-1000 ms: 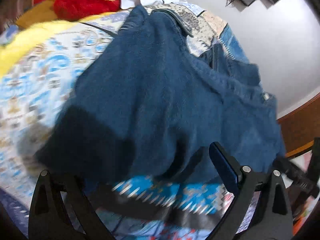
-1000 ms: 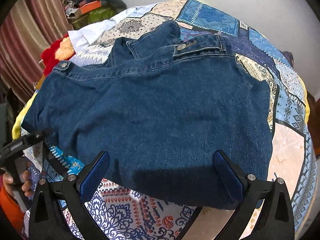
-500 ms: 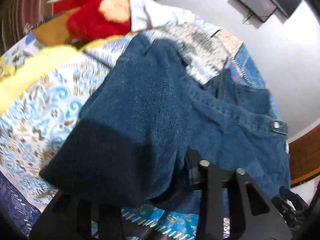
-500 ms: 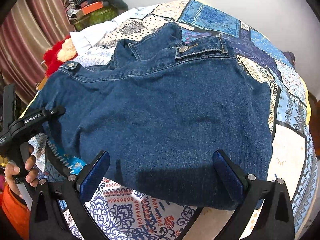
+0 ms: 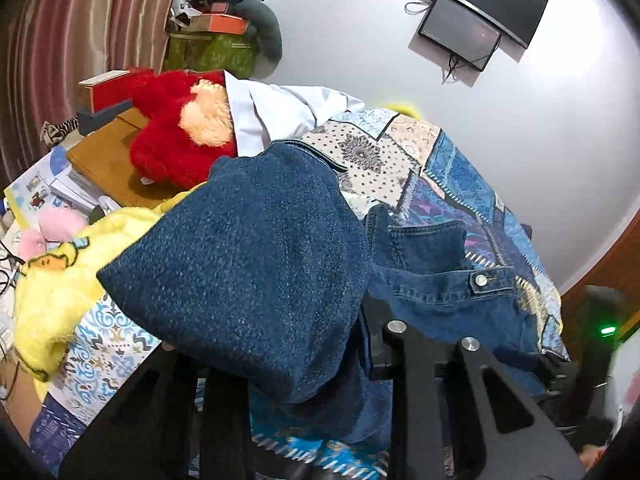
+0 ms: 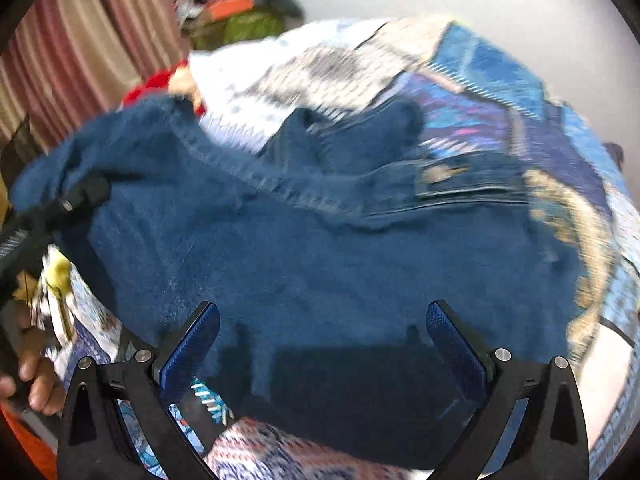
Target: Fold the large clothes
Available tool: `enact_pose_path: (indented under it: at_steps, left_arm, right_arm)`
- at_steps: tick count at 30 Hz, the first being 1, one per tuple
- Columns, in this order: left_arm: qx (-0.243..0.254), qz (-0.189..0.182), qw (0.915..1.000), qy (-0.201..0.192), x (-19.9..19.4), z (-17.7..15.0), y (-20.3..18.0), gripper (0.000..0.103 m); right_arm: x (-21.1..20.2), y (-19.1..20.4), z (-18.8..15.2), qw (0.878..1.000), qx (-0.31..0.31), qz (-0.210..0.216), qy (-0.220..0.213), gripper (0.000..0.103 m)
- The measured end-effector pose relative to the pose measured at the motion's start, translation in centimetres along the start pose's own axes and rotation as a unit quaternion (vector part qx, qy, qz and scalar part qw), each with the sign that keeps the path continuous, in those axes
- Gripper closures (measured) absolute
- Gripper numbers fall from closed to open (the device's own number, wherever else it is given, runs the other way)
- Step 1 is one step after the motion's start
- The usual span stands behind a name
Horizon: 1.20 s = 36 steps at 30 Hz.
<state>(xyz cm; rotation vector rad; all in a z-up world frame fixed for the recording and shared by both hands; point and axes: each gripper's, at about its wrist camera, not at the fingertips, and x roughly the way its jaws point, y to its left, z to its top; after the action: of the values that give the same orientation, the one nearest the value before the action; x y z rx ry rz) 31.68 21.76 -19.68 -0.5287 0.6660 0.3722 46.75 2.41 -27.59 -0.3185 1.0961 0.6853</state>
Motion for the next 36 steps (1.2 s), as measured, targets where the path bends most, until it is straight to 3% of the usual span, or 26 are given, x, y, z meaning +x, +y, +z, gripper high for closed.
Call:
enact_pose_path:
  at_steps: [3,9,13,18,24,26,28,29,30,32,34,36]
  left_arm:
    - [0.016,0.008,0.9998,0.007,0.5,-0.2,0.2,0.074]
    - [0.079,0.028,0.9963,-0.017,0.3,-0.7,-2.3,0.075]
    - [0.108,0.004,0.9935,-0.033,-0.8,0.7,-5.5,0.076]
    - [0.174,-0.035,0.9822,-0.062,-2.7,1.4,-12.3,0.085]
    - [0.292,-0.081,0.9514,-0.053,-2.6,-2.9,-23.0,0.089]
    - [0.337,-0.102,0.9351,-0.041,-2.8,-5.6,-25.7,0.090]
    - [0.386,-0.127,0.9135,-0.009,-2.9,-9.0,-27.5,0.090]
    - [0.404,-0.131,0.9055,0.004,-2.7,-10.1,-27.9,0.090]
    - [0.437,-0.131,0.8895,0.024,-2.4,-12.2,-28.1,0.090]
    - [0.478,-0.116,0.8698,0.039,-2.1,-14.7,-28.0,0.090]
    - [0.494,-0.104,0.8625,0.043,-2.4,-15.6,-27.3,0.089]
    - [0.487,-0.111,0.8645,0.057,-3.2,-15.1,-26.8,0.087]
  right_arm:
    - [4.1,2.2,-0.5,0.998,-0.024,0.007,0.054,0.000]
    - [4.7,2.4,-0.4,0.997,-0.032,0.009,0.067,0.001]
    - [0.8,-0.4,-0.7,0.999,-0.003,0.013,0.031,0.001]
    - [-7.1,-7.0,-2.9,0.997,0.046,-0.037,-0.042,0.001]
    - [-15.7,-15.4,-7.1,0.982,0.127,-0.107,-0.093,0.001]
    - [-17.8,-17.4,-8.8,0.976,0.148,-0.121,-0.100,0.001]
    - [-19.0,-18.3,-9.7,0.974,0.158,-0.128,-0.101,0.001]
    - [-19.4,-18.7,-10.3,0.973,0.160,-0.133,-0.100,0.001]
    - [-19.9,-18.9,-11.0,0.972,0.160,-0.140,-0.099,0.001]
    - [-20.0,-19.2,-11.7,0.972,0.159,-0.145,-0.095,0.001]
    - [-20.2,-19.3,-12.4,0.973,0.156,-0.142,-0.091,0.001]
    - [-20.4,-18.9,-12.9,0.975,0.151,-0.137,-0.090,0.001]
